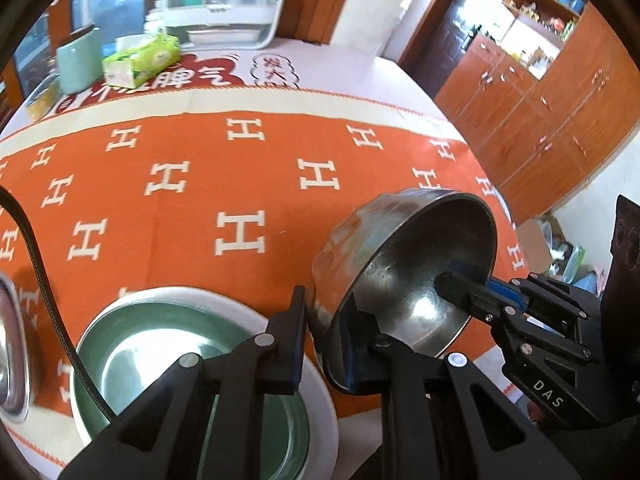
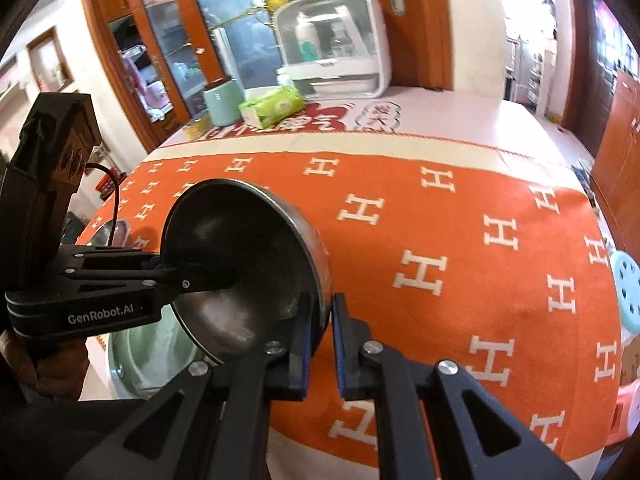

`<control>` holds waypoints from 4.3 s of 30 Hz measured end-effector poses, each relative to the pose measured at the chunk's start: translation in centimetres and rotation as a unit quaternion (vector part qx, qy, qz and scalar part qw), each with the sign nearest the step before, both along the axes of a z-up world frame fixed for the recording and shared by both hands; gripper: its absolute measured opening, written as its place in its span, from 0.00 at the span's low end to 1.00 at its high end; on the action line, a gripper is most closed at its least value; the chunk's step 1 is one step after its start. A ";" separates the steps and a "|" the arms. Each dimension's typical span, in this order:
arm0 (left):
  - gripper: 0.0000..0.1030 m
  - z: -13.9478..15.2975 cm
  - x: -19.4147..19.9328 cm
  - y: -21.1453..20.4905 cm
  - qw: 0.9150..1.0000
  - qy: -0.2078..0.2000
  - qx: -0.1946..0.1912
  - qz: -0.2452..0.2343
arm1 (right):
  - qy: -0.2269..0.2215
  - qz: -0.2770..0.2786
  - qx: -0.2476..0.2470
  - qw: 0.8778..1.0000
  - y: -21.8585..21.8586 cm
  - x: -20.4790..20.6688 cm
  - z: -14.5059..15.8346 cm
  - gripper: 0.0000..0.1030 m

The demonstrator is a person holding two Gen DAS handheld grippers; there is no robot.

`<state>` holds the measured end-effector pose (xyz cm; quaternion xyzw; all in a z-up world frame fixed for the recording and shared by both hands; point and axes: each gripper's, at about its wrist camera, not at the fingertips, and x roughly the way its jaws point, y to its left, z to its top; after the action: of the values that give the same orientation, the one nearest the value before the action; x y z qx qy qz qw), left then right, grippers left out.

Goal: Organize plates and bowls

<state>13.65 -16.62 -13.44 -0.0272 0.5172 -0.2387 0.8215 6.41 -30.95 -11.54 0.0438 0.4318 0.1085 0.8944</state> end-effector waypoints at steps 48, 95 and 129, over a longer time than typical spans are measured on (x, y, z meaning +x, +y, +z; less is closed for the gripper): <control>0.13 2.9 -1.8 29.5 0.993 -0.034 0.053 0.103 | -0.006 0.108 0.066 0.992 26.9 3.2 1.1 0.10; 0.50 0.1 4.5 34.6 0.995 0.013 0.094 -0.040 | 0.073 -0.030 0.085 0.993 31.5 6.5 -1.8 0.35; 0.61 -7.5 8.7 36.7 0.975 0.213 0.058 -0.038 | 0.292 -0.088 0.228 0.925 30.4 8.6 -7.7 0.55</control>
<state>22.40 20.04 -20.90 -0.0096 0.6940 -0.2279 0.6829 14.98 -0.58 -19.24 0.3141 0.6321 0.1075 0.7002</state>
